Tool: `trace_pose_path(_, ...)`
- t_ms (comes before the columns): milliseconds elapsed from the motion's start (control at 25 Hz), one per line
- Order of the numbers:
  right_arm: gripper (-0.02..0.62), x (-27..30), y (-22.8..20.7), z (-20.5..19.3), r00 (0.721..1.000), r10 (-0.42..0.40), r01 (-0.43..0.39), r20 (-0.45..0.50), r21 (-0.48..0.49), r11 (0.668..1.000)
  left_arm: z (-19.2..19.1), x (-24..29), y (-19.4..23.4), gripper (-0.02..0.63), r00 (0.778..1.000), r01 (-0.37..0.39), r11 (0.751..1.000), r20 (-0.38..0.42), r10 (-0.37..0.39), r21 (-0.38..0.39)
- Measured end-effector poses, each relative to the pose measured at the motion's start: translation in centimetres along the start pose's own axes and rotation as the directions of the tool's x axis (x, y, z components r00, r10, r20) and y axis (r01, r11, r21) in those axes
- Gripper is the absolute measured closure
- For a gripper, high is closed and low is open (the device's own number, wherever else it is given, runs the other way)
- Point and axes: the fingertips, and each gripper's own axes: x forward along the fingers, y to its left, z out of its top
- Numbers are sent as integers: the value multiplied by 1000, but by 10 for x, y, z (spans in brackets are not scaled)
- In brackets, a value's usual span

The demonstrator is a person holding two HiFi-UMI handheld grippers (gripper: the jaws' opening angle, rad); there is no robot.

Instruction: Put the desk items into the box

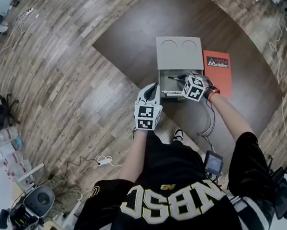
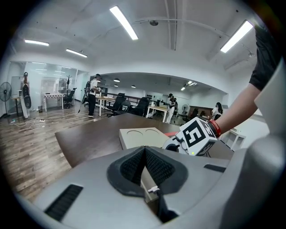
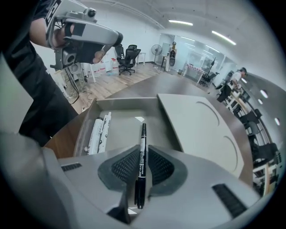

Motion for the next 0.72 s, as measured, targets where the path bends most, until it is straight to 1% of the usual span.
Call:
trace_pose_path(40,523,-1,-1,0,1000,-2,2,3,22,1000,2,-1,-1,592,1000,-3,1000,5,3,1)
trace_pose_path(160,515,-12,-7,5,999,-26,22,39,100,995,8,-6,1,592,1000,-16,1000,24,16,7)
trace_pose_path(320,515,-40,-8,18,990,-85,66,109,168,984,15,-13,2,591,998,-35,999,51,34,3)
trace_pose_path(400,514,-58,-10,23,982,-119,85,149,221,972,21,-15,0,592,997,-39,999,66,39,5)
trace_pose_path(480,514,-76,-13,27,967,-165,103,194,295,950,30,-16,-3,592,996,-41,999,84,40,11)
trace_pose_path(560,514,-97,-18,30,943,-231,131,240,370,920,40,-18,-9,592,994,-43,999,106,41,21)
trace_pose_path(640,514,-121,-22,30,911,-307,162,276,445,881,51,-22,-15,592,991,-44,999,128,40,31)
trace_pose_path(720,514,-146,-26,27,873,-384,187,300,520,833,62,-26,-23,592,988,-41,998,150,34,44)
